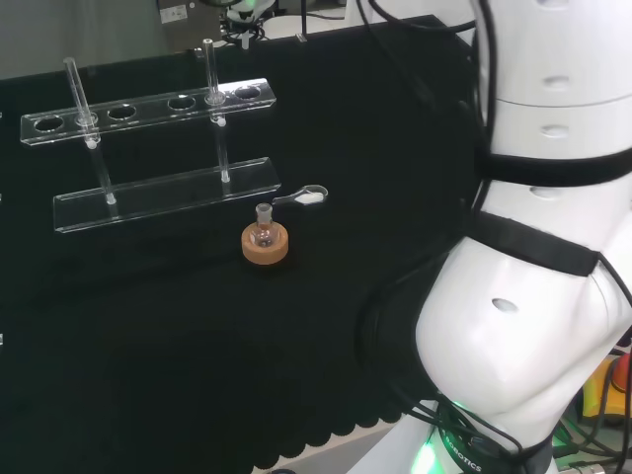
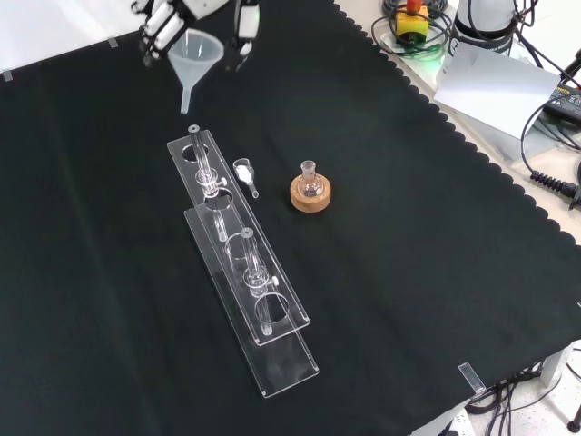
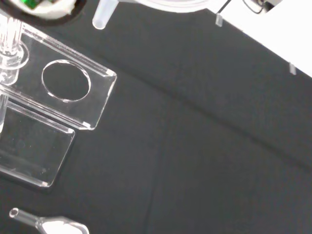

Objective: Pick up the funnel from the transparent funnel stand.

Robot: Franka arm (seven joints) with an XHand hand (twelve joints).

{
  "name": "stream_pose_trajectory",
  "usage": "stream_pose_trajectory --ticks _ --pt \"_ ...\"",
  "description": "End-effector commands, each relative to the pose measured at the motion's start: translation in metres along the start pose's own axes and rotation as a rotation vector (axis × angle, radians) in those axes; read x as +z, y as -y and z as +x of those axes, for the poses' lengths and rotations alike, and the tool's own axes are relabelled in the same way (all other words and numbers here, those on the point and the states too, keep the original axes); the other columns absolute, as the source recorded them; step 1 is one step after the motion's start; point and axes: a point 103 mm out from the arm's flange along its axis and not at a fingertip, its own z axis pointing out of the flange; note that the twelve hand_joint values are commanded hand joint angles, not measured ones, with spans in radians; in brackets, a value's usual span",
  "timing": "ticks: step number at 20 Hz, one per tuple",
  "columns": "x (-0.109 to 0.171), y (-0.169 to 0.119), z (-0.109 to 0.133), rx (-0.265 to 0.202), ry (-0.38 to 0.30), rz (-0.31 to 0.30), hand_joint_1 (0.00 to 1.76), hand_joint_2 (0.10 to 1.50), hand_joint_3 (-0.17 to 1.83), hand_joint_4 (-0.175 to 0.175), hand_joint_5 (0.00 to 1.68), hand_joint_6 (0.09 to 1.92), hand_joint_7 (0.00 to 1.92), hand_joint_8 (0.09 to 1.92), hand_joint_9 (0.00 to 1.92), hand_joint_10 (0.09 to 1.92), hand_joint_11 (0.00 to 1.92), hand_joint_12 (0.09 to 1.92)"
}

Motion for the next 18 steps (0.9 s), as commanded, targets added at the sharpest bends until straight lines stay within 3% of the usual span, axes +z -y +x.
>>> stream_pose_trajectory --ticks 1,10,18 --pt "-0.015 0.074 0.005 0.030 0.030 0.020 0.86 0.72 0.64 0.013 0.68 0.53 0.63 0.53 0.96 0.40 0.61 1.24" --pt "0.001 0.119 0.020 0.034 0.020 0.046 0.85 0.72 0.65 0.009 0.68 0.54 0.65 0.54 1.02 0.41 0.62 1.24" --pt "0.030 0.135 0.039 0.025 0.024 0.098 0.85 0.72 0.65 0.007 0.67 0.57 0.66 0.54 1.06 0.38 0.64 1.22"
